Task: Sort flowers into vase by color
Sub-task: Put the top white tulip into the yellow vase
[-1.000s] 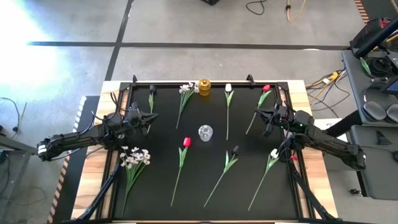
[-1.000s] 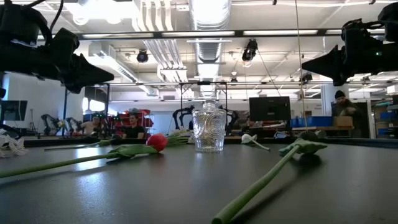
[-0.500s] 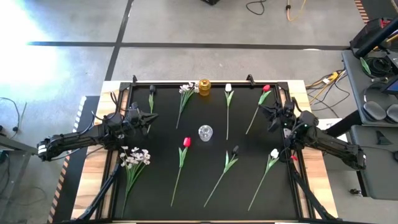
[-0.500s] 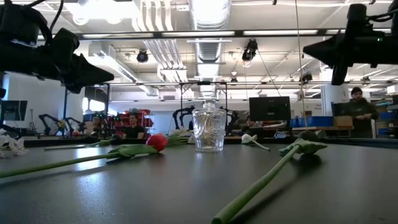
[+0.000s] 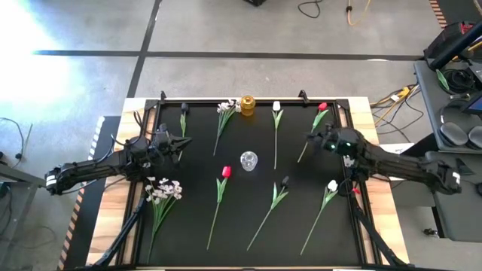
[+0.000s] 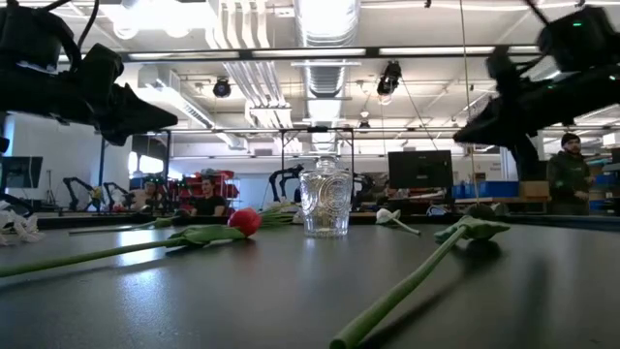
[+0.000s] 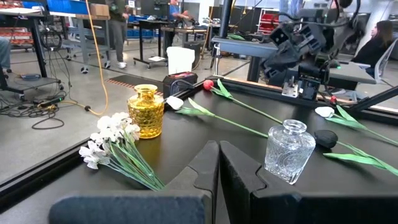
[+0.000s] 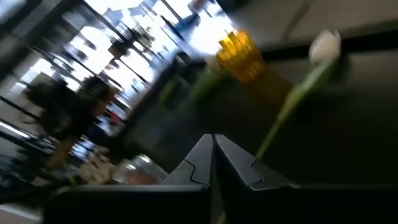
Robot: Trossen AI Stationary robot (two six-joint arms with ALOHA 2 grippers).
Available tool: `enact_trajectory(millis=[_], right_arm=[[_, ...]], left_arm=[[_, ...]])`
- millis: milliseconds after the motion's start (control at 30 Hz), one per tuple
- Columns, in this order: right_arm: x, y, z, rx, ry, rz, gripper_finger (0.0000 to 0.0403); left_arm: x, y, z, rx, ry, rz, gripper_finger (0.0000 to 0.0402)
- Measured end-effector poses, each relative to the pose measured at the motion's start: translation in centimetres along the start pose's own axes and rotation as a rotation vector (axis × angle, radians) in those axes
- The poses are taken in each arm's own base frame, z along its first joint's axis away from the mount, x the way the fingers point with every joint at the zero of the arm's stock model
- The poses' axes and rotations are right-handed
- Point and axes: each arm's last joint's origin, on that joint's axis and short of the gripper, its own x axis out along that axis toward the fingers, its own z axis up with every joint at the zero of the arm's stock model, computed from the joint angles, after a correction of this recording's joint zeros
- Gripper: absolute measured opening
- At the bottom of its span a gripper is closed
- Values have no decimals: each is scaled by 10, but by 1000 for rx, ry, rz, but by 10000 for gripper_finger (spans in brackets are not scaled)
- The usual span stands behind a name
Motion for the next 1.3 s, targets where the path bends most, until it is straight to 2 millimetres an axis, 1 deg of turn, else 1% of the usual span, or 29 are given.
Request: enact_trajectory(millis=[67, 200, 300, 400, 467, 533, 667, 733, 867, 967, 1067, 1200, 1300], right_arm=[[7, 7, 7, -11, 62, -59, 10], [29, 26, 31, -54, 78, -148, 27], [55, 37, 51, -27, 82, -218, 51], [85, 39, 68, 96, 131, -306, 81], [107, 36, 78, 136, 190, -352, 102], [129, 28, 87, 168, 255, -394, 122], [170, 4, 100, 269, 432, -453, 157], [183, -6, 104, 275, 529, -524, 173], [198, -19, 116, 233, 678, -653, 196], [210, -24, 126, 177, 707, -656, 200], [220, -29, 130, 169, 710, -652, 192], [229, -40, 126, 215, 744, -654, 170], [235, -44, 123, 230, 752, -661, 155]], left_arm=[[0, 0, 0, 0, 0, 0, 0], [0, 0, 0, 0, 0, 0, 0], [0, 0, 0, 0, 0, 0, 0], [0, 0, 0, 0, 0, 0, 0], [0, 0, 0, 0, 0, 0, 0], [0, 0, 0, 0, 0, 0, 0], [0, 0, 0, 0, 0, 1, 0], [0, 0, 0, 0, 0, 1, 0], [0, 0, 0, 0, -1, 1, 0], [0, 0, 0, 0, -2, 1, 0], [0, 0, 0, -1, -2, 1, 0], [0, 0, 0, 0, -3, 1, 0], [0, 0, 1, -1, -5, 1, 0]])
